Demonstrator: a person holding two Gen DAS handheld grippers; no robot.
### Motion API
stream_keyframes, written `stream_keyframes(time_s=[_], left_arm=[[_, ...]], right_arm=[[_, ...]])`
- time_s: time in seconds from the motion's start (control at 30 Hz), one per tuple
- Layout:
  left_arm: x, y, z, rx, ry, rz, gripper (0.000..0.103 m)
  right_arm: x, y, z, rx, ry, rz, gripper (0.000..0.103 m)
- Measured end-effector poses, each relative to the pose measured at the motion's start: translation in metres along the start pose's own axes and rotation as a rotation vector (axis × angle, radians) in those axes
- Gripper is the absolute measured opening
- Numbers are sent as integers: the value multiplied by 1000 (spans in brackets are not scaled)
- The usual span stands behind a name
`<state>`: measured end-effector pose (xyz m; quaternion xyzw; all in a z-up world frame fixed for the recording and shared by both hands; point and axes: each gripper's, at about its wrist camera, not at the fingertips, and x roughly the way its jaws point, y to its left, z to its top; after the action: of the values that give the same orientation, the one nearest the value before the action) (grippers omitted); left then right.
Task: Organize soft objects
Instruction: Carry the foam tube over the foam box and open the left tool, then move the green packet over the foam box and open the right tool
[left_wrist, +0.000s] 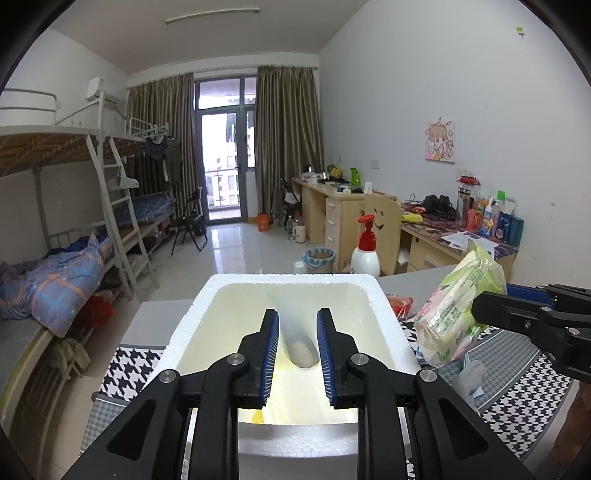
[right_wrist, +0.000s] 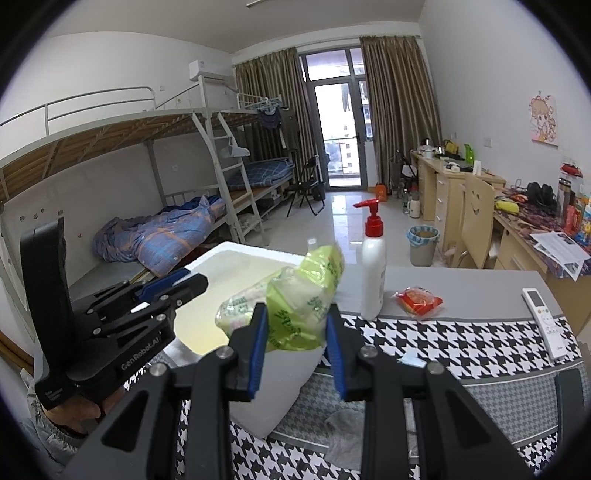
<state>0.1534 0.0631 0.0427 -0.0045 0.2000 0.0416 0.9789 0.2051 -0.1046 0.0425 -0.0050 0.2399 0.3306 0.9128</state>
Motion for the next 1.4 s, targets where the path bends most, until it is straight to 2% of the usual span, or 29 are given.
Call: stream_keyframes(time_s=[0.07,0.13,0.23,0.33,0.5,0.63,1.0,1.4], left_arm=[[-1,0,0,0,0,-3,34],[-2,0,0,0,-3,4,59],[-5,2,0,-13,-18,23,75],[-9,7,-1,-33,-29,40,89],[-20,15,-2,-51,-59,87,99],[-28,21,-3,-57,-79,107,102],[-44,37,-7,-72,-93,160,102],[-62,43,-18,-77,-103,122,102]], right_arm=[[0,0,1,2,1,-2,35],[0,0,1,2,1,-2,35],[0,0,1,2,3,-4,35],[0,0,1,2,2,-4,35],[0,3,2,-4,-2,-3,35],[2,8,3,-10,-4,3,35],[4,21,10,-33,-14,16,35],[13,35,13,-56,-1,43,35]])
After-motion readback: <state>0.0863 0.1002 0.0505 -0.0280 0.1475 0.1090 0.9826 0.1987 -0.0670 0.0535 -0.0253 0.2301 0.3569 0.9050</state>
